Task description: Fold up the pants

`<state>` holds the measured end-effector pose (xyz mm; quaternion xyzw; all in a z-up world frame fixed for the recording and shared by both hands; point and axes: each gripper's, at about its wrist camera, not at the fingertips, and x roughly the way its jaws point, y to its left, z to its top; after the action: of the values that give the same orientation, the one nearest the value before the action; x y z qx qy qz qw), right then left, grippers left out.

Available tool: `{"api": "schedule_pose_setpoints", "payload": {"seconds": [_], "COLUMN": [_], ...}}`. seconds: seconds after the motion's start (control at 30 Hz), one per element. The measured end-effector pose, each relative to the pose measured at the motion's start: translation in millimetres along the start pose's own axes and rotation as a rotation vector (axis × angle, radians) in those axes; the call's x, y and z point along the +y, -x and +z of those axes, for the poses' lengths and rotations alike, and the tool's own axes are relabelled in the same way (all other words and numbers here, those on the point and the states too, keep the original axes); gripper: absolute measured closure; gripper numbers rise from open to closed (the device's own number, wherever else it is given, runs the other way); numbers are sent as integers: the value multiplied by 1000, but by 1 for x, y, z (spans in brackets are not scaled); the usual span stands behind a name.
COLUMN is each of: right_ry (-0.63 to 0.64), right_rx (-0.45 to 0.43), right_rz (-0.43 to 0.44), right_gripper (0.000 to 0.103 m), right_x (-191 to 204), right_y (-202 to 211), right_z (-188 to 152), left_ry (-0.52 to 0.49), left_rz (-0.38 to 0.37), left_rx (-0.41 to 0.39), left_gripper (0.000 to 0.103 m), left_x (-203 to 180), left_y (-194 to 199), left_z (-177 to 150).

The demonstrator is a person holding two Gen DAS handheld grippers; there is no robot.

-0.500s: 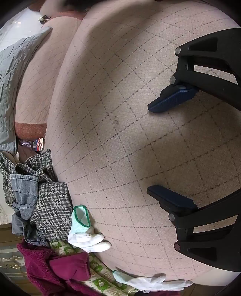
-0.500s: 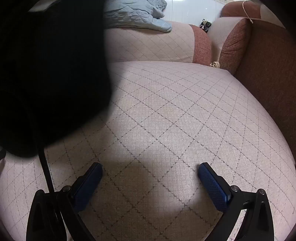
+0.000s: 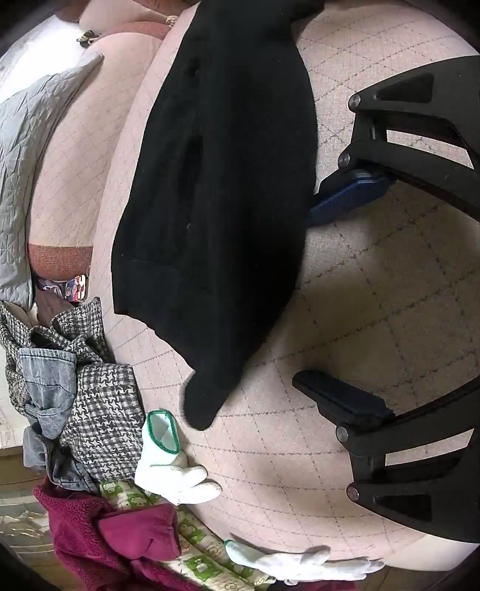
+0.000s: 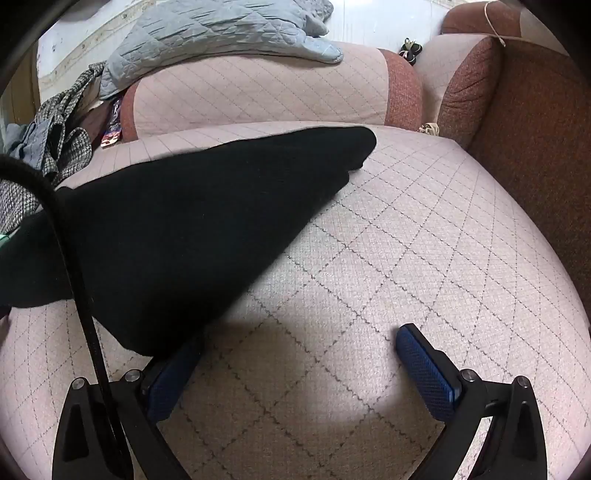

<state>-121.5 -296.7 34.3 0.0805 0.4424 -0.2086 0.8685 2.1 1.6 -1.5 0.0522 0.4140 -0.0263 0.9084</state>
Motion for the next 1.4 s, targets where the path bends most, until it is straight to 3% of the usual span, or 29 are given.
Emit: {"api": "schedule_pose_setpoints", "payload": {"seconds": [0.6,0.8,0.9,1.0,1.2,1.4], "right_ry": [1,3,65,95,214,523], "right_rx": [2,10,38,49,-81,-207], "right_rz": [-1,17,53,185,324,410], "right_gripper": [0,0,0,5,5,5], "right_x": [2,-1,3,9,33,85], "right_y": [2,3,7,22,61,69], "right_z": [1,2,1,1,12,38], "left_ry": [-1,-26,-18,8,9,-9], "left_rz": [1,-3,-36,-86,-132,-225], "left_rx": [3,67,60,24,-60,-36], "left_gripper": [21,21,21,21,21,21], "left_x": [-2,-3,0,2,6,-3], "left_y": [2,6,16,33,60,60], "left_z": [0,6,8,11,18,21]}}
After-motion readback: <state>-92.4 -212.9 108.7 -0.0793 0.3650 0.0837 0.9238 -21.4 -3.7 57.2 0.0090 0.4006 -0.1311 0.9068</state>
